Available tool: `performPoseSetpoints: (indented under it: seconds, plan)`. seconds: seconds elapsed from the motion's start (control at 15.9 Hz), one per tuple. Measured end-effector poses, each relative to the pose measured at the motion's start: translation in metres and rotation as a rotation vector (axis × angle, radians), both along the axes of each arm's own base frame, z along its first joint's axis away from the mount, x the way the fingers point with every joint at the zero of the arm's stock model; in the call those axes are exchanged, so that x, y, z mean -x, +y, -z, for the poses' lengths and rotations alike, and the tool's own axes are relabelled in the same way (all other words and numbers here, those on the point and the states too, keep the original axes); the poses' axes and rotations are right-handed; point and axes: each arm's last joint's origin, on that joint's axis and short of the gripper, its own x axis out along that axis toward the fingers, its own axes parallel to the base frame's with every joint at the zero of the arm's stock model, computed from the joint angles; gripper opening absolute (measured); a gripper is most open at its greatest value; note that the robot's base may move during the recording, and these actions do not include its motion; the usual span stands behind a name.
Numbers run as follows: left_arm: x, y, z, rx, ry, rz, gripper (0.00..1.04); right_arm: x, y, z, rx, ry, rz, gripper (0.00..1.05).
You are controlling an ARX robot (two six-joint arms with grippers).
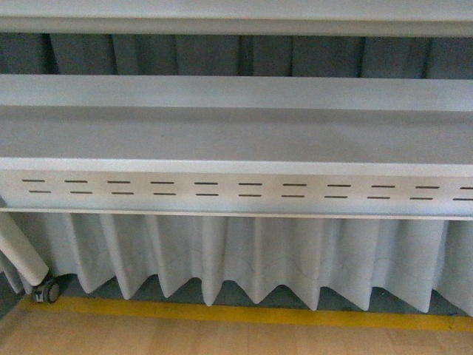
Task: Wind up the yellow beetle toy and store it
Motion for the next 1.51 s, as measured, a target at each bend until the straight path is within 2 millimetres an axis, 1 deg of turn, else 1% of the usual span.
performPoseSetpoints:
  seconds: [1.51]
  plan:
    - [0.0, 0.0, 0.0001, 0.0, 0.0, 0.0, 0.98, 0.0, 0.0, 0.0, 0.0, 0.0, 0.0, 0.98]
